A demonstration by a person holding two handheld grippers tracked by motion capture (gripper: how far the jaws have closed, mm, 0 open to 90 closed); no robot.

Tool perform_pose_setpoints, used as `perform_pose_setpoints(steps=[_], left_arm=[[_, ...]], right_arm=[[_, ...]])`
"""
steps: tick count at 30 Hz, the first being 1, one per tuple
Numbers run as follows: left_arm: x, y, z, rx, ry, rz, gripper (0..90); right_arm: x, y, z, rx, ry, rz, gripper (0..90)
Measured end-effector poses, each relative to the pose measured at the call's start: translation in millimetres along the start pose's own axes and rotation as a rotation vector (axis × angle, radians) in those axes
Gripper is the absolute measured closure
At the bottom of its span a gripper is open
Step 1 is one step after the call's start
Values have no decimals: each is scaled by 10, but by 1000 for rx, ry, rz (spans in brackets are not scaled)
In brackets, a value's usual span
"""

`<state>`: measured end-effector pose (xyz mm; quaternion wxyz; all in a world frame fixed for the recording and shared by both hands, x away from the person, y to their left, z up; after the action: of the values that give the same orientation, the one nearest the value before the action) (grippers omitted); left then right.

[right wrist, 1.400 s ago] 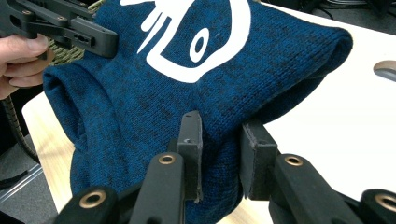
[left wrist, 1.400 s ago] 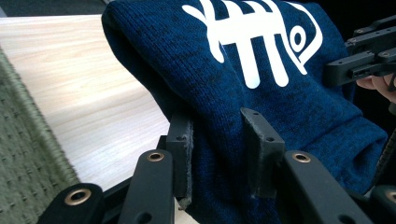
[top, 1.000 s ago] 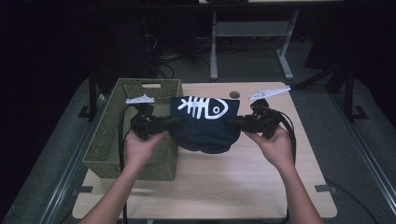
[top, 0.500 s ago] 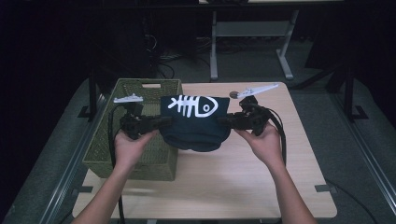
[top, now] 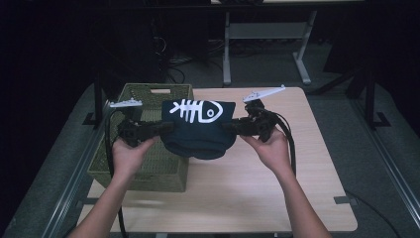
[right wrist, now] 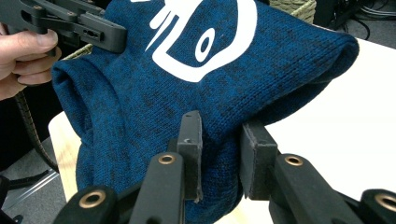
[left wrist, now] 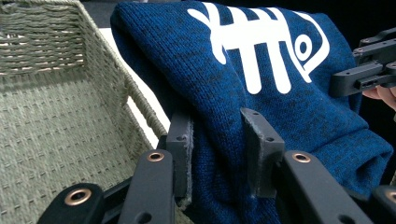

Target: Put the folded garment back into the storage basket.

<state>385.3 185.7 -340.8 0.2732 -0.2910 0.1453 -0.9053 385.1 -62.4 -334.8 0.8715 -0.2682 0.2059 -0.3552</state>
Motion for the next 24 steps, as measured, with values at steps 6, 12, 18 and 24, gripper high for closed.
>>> perform_pose_setpoints(steps=[6, 12, 18, 24], left_arm=[[-17, -50, -6, 0, -2, 5, 666], [-36, -102, -7, 2, 1, 11, 666], [-72, -180, -2, 12, 0, 21, 665], [-141, -266, -12, 12, -8, 32, 664]], right_arm=[[-40, 26, 26, -4, -1, 3, 725], [-97, 53, 52, -6, -6, 8, 725], [-146, 87, 96, -7, -13, 12, 723], [-201, 178, 151, -11, -25, 20, 723]])
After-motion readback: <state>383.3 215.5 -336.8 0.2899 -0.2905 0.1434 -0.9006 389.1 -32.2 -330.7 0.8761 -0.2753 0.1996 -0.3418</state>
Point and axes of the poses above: each handheld gripper's, and its own axes: y roughly forward along the jaws, z roughly out of its top, x roughly to its right, the point moved 7 cm from there along y, roughly forward along the jaws, and after that the axes turned 10 degrees about -z, right-handed, at the moved point
